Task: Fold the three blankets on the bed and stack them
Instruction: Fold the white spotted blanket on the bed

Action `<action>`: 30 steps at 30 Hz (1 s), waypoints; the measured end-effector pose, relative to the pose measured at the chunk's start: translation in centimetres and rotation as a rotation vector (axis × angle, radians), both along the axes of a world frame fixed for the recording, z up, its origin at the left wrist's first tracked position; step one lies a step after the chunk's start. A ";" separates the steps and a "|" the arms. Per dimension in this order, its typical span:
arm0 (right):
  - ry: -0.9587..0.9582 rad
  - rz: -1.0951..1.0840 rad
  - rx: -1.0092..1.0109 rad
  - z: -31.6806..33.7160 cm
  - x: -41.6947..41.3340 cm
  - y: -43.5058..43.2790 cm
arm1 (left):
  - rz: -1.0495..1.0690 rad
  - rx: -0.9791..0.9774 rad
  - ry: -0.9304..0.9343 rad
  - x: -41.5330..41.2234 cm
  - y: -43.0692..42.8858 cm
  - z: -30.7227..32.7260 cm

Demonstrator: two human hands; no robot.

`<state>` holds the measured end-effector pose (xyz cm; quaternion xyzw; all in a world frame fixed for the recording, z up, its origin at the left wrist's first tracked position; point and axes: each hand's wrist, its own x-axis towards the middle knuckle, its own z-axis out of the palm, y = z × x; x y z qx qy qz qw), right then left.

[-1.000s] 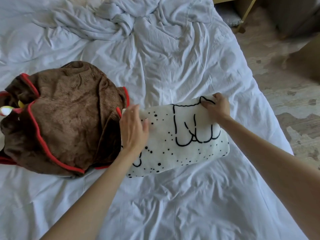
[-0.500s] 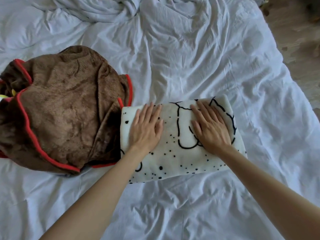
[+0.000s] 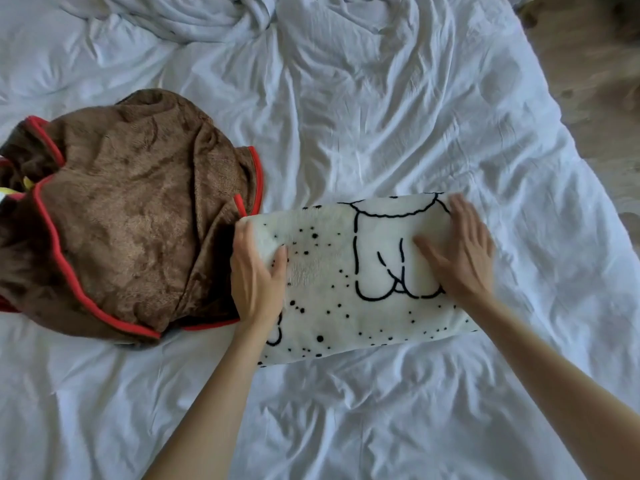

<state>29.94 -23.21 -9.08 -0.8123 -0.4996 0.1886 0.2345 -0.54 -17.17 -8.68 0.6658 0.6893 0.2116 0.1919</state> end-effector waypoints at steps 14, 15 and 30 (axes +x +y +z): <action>0.825 -0.365 -0.093 2.7 3.6 -2.7 | 0.479 -0.383 -0.208 2.8 -1.6 3.2; 0.781 -0.384 -0.091 3.4 4.6 -3.1 | 0.469 -0.363 -0.228 3.7 -1.8 4.0; 0.535 -0.516 -0.349 3.4 19.1 -11.6 | 0.231 -0.570 -0.254 19.6 -6.4 1.3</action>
